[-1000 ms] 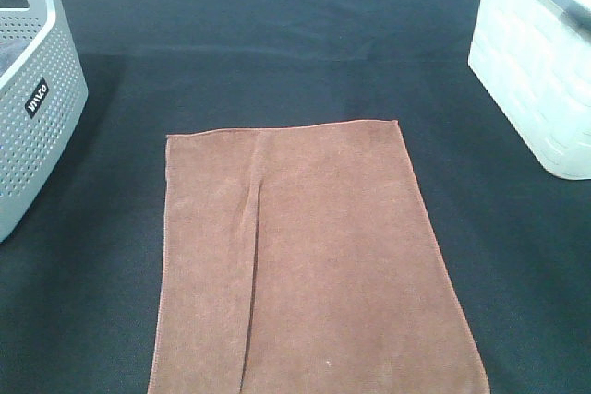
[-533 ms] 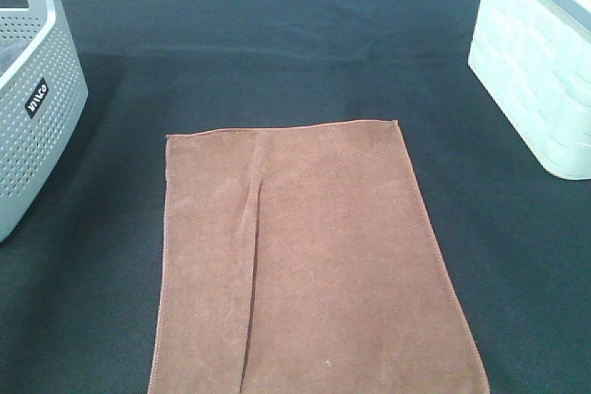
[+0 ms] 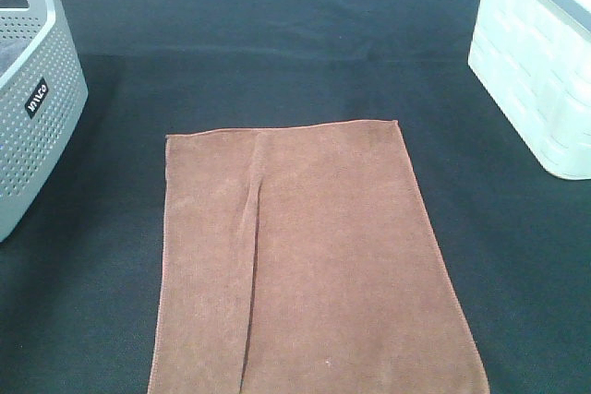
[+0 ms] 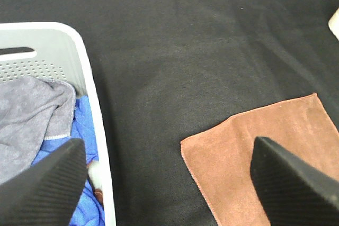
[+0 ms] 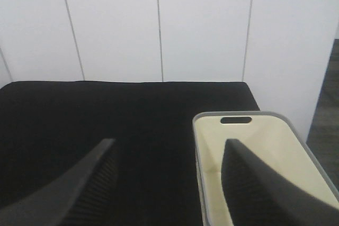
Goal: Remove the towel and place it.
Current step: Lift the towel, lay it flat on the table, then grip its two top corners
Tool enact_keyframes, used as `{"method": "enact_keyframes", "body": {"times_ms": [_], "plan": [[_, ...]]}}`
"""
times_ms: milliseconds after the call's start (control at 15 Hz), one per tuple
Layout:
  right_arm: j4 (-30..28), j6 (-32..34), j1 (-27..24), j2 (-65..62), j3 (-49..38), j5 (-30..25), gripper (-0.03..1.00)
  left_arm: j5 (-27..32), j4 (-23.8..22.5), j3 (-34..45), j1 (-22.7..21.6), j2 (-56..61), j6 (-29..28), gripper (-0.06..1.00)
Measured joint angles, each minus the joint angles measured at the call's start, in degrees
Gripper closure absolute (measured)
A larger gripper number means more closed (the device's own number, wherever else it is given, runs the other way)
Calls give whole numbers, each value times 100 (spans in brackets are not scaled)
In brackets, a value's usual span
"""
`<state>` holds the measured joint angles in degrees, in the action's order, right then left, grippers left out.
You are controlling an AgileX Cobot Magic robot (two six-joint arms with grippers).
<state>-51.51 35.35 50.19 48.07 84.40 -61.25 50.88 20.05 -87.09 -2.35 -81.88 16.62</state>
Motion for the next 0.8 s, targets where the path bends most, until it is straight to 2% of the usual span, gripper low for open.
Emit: {"method": "enact_keyframes", "body": {"times_ms": [67,133,267,400,533,667,800], "plan": [[802,-1123,0,561,991,-286,44,0,0,0,0,0,34,16],[802,-1123,0,561,991,-286,44,0,0,0,0,0,34,16],[1163,-2206,0,1461,1862,-768,45,0,0,0,0,0,34,16],[1438,-2710,-206,2275,2320,-796,45,23,-11,0,0,0,57,16],[2126,-3060,-957,2899,2406,-814,45,52,-126,0,0,0,57,16],[3340,-3535,-2143,3346,2355,-819,45,57,-189,0,0,0,63,16],[4790,-3902,-3363,3684,2303,-877,45,57,-258,0,0,-6,63,16]]}}
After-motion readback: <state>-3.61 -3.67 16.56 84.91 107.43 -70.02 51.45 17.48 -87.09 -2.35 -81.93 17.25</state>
